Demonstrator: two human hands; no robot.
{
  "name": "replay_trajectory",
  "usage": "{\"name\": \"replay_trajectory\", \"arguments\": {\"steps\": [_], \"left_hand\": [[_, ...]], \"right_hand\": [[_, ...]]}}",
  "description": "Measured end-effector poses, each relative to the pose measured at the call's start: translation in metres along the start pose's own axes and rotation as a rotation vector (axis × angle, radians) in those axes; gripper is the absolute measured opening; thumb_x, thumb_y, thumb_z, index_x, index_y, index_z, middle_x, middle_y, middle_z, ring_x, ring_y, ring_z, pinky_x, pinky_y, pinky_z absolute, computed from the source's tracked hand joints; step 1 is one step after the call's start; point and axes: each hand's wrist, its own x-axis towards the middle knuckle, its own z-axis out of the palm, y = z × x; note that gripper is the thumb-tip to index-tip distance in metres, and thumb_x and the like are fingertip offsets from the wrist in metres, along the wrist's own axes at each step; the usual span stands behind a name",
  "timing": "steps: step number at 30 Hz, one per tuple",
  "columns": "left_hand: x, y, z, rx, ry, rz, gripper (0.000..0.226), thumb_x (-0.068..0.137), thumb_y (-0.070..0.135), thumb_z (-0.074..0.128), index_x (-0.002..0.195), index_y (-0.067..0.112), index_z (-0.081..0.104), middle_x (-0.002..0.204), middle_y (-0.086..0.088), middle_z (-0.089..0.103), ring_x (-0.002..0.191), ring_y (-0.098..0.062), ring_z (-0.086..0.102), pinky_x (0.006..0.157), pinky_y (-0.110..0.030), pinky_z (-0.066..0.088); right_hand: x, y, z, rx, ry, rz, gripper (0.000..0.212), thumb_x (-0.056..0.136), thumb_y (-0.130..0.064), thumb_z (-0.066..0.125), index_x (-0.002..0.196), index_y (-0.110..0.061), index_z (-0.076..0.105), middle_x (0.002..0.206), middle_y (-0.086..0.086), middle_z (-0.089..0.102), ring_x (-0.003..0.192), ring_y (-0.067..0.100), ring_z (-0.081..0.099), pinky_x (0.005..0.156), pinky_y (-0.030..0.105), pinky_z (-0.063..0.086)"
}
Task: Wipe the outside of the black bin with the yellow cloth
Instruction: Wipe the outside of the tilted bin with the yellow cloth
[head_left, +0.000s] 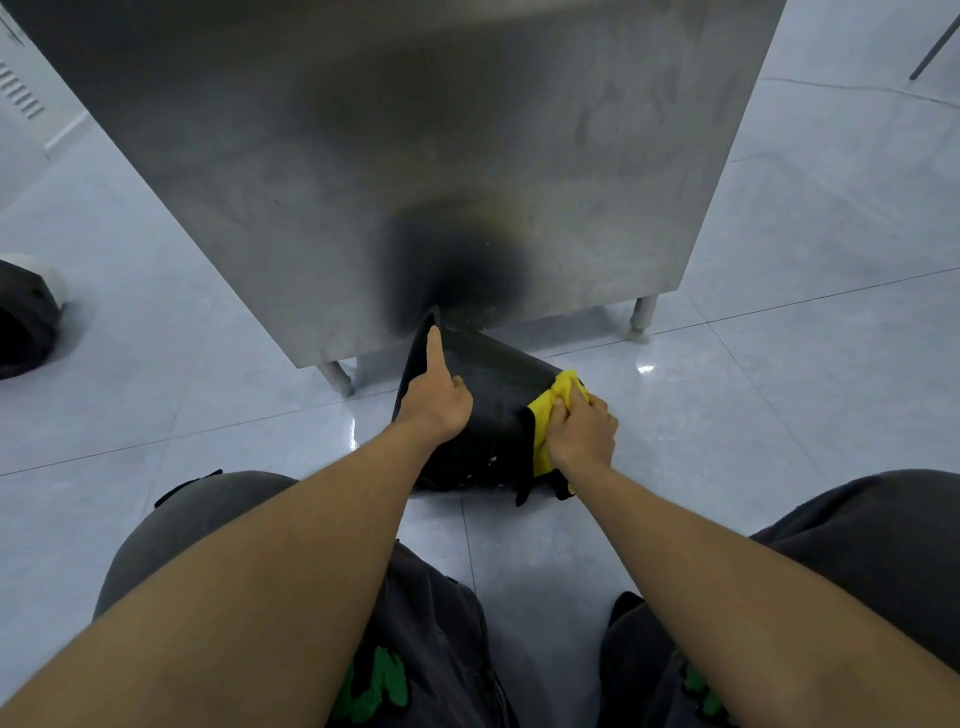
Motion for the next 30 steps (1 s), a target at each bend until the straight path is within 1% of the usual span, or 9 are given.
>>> {"name": "replay_trajectory", "arguments": {"steps": [3, 6, 8, 11, 13, 16, 20, 25, 30], "left_hand": [[0.004, 0.003, -0.003, 0.009, -0.005, -0.031, 0.079, 0.099, 0.016, 0.043, 0.157, 0.027, -0.01, 0.079, -0.01, 0.059, 0.072, -0.023, 0.06, 0.073, -0.042, 0.057], [0.006, 0.006, -0.004, 0.004, 0.022, -0.038, 0.077, 0.097, 0.016, 0.044, 0.158, 0.018, -0.002, 0.11, -0.017, 0.063, 0.093, -0.029, 0.062, 0.087, -0.044, 0.054], [0.004, 0.008, -0.002, -0.052, 0.058, -0.03, 0.069, 0.096, 0.013, 0.048, 0.153, 0.008, 0.01, 0.122, -0.018, 0.059, 0.098, -0.03, 0.058, 0.082, -0.037, 0.048], [0.0, 0.01, -0.003, -0.107, 0.08, -0.008, 0.047, 0.09, 0.006, 0.057, 0.127, 0.005, 0.028, 0.116, -0.018, 0.056, 0.094, -0.028, 0.055, 0.069, -0.027, 0.042], [0.0, 0.009, -0.006, -0.113, 0.096, 0.039, 0.041, 0.087, 0.004, 0.06, 0.116, 0.008, 0.031, 0.115, -0.017, 0.054, 0.101, -0.03, 0.056, 0.07, -0.026, 0.042], [-0.003, 0.005, -0.008, -0.069, 0.067, 0.069, 0.059, 0.092, 0.014, 0.058, 0.143, 0.015, 0.028, 0.117, -0.014, 0.061, 0.103, -0.031, 0.061, 0.084, -0.038, 0.052], [-0.012, 0.002, -0.001, 0.081, 0.031, 0.082, 0.072, 0.1, 0.029, 0.045, 0.157, 0.037, 0.001, 0.07, -0.006, 0.06, 0.068, -0.025, 0.061, 0.07, -0.044, 0.055], [-0.004, 0.003, 0.001, 0.01, 0.025, 0.039, 0.075, 0.101, 0.026, 0.043, 0.158, 0.033, -0.005, 0.073, -0.008, 0.06, 0.067, -0.023, 0.059, 0.066, -0.039, 0.051], [0.002, 0.005, 0.004, -0.021, 0.06, 0.08, 0.075, 0.099, 0.026, 0.045, 0.158, 0.029, 0.0, 0.119, -0.01, 0.064, 0.095, -0.027, 0.062, 0.089, -0.043, 0.051]], "right_hand": [[-0.002, -0.01, 0.004, 0.003, 0.07, -0.259, 0.047, 0.103, -0.032, 0.039, 0.149, -0.023, 0.048, 0.137, 0.014, 0.057, 0.125, 0.037, 0.047, 0.106, 0.043, 0.04], [-0.008, -0.03, 0.007, 0.052, 0.034, -0.571, 0.048, 0.099, -0.034, 0.044, 0.144, -0.024, 0.055, 0.125, 0.009, 0.064, 0.115, 0.028, 0.054, 0.101, 0.035, 0.041], [-0.013, -0.043, 0.008, 0.111, -0.004, -0.682, 0.046, 0.099, -0.033, 0.048, 0.144, -0.026, 0.055, 0.128, 0.003, 0.063, 0.117, 0.022, 0.054, 0.103, 0.031, 0.041], [-0.013, -0.044, 0.014, 0.112, 0.014, -0.654, 0.047, 0.101, -0.041, 0.043, 0.146, -0.031, 0.051, 0.136, -0.002, 0.062, 0.124, 0.021, 0.053, 0.105, 0.035, 0.043], [-0.009, -0.034, 0.015, 0.074, 0.061, -0.544, 0.05, 0.1, -0.045, 0.038, 0.148, -0.032, 0.049, 0.137, 0.0, 0.062, 0.125, 0.024, 0.054, 0.102, 0.04, 0.045], [0.001, -0.016, 0.009, 0.028, 0.087, -0.286, 0.049, 0.103, -0.041, 0.037, 0.15, -0.029, 0.047, 0.138, 0.008, 0.06, 0.128, 0.031, 0.051, 0.105, 0.043, 0.043], [0.006, -0.007, -0.001, 0.01, 0.054, -0.014, 0.048, 0.105, -0.042, 0.033, 0.147, -0.026, 0.048, 0.145, 0.007, 0.054, 0.137, 0.033, 0.042, 0.11, 0.047, 0.037], [-0.007, -0.028, 0.005, 0.039, 0.069, -0.414, 0.052, 0.098, -0.041, 0.034, 0.143, -0.022, 0.055, 0.135, 0.007, 0.063, 0.125, 0.03, 0.053, 0.109, 0.04, 0.04], [-0.015, -0.052, 0.007, 0.126, 0.013, -0.644, 0.045, 0.102, -0.039, 0.045, 0.145, -0.03, 0.053, 0.141, -0.005, 0.059, 0.128, 0.017, 0.05, 0.112, 0.031, 0.038]]}}
